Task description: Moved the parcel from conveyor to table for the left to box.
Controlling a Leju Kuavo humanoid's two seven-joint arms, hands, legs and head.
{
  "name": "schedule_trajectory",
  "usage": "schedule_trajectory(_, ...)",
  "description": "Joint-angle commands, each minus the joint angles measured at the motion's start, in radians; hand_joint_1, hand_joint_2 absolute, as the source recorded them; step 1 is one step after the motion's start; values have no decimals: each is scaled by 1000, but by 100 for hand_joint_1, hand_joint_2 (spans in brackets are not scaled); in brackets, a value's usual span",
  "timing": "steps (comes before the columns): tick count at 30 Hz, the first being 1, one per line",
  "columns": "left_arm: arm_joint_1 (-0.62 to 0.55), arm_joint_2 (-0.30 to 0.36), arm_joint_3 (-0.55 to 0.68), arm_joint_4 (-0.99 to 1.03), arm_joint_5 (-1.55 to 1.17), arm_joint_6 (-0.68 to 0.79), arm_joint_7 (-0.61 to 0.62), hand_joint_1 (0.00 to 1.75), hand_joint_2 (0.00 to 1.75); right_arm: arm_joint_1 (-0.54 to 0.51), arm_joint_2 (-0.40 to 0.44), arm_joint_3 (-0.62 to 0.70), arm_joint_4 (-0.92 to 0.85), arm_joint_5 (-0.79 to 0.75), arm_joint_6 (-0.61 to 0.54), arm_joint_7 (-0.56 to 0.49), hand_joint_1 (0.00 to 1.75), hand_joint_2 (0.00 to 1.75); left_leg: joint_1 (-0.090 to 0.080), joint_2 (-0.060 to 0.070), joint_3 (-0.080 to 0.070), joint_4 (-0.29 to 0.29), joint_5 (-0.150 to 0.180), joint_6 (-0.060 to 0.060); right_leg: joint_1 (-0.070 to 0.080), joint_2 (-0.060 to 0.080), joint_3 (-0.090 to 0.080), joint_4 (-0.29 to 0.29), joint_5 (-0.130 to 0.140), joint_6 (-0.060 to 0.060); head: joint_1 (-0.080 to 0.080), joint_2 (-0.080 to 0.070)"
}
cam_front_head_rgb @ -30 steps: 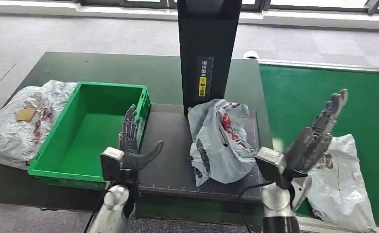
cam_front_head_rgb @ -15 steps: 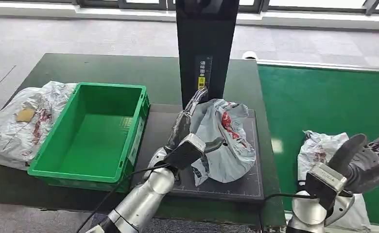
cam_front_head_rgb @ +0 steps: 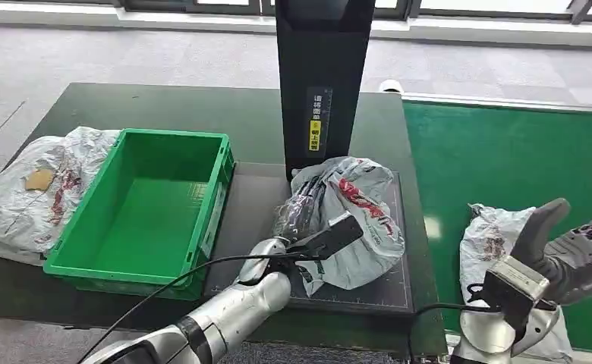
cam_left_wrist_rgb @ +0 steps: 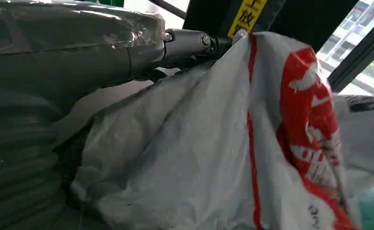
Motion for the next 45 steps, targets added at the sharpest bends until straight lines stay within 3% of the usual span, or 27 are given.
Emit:
schedule_trajectory(1,-87,21,-157,179,-82,15,147,0,175,19,20,-43,-17,-18,4,1,0,175,1,-1,2,-1,0,-1,1,-2,2,-1,0,-1,0,0)
schedule_trajectory(11,-86,21,-177,175,-106,8,180,0,175,21,20,-42,-21,-21,4,1,0,175,2,0,3,-2,0,-2,2,-1,4,-2,0,-1,0,0)
schedule_trajectory(12,-85,21,-185,174,-120,7,195,175,175,23,20,-44,-24,-21,4,1,0,175,1,0,1,-1,0,-1,1,-1,2,-1,0,-1,0,0)
schedule_trajectory(24,-80,21,-170,153,-155,30,209,175,175,34,20,-56,-35,-17,4,1,0,175,1,-1,2,-1,0,-1,1,-2,3,-2,0,-1,0,0)
schedule_trajectory(30,-104,38,-107,129,-251,176,257,175,175,48,20,-64,-44,-18,4,1,0,175,2,-1,3,-2,0,-2,2,-2,4,-3,0,-1,0,0)
schedule_trajectory(32,-60,72,6,13,-414,176,301,175,175,48,20,-59,-43,-19,4,1,0,175,3,-1,5,-3,0,-2,3,-3,6,-4,0,-2,0,0)
schedule_trajectory(34,-60,72,6,13,-414,176,301,175,175,48,20,-59,-43,-19,4,1,0,175,1,1,2,-2,0,-1,1,0,2,-2,0,-1,0,0)
schedule_trajectory(37,-3,88,175,-128,-656,176,338,175,175,50,20,-58,-39,-11,4,1,0,175,2,0,3,-2,0,-2,2,0,3,-2,0,-1,0,0)
schedule_trajectory(38,45,74,308,-216,-819,176,328,175,175,50,20,-59,-38,-9,4,1,0,175,2,1,4,-3,0,-2,2,0,4,-3,0,-1,0,0)
schedule_trajectory(40,120,69,445,-452,-1040,176,316,175,175,49,20,-64,-35,-10,4,1,0,175,1,1,3,-2,0,-2,2,0,3,-3,0,-1,0,0)
schedule_trajectory(45,120,69,445,-452,-1040,176,316,175,175,49,20,-64,-35,-10,4,1,0,175,2,1,3,-2,-1,-2,2,1,3,-3,0,-1,0,0)
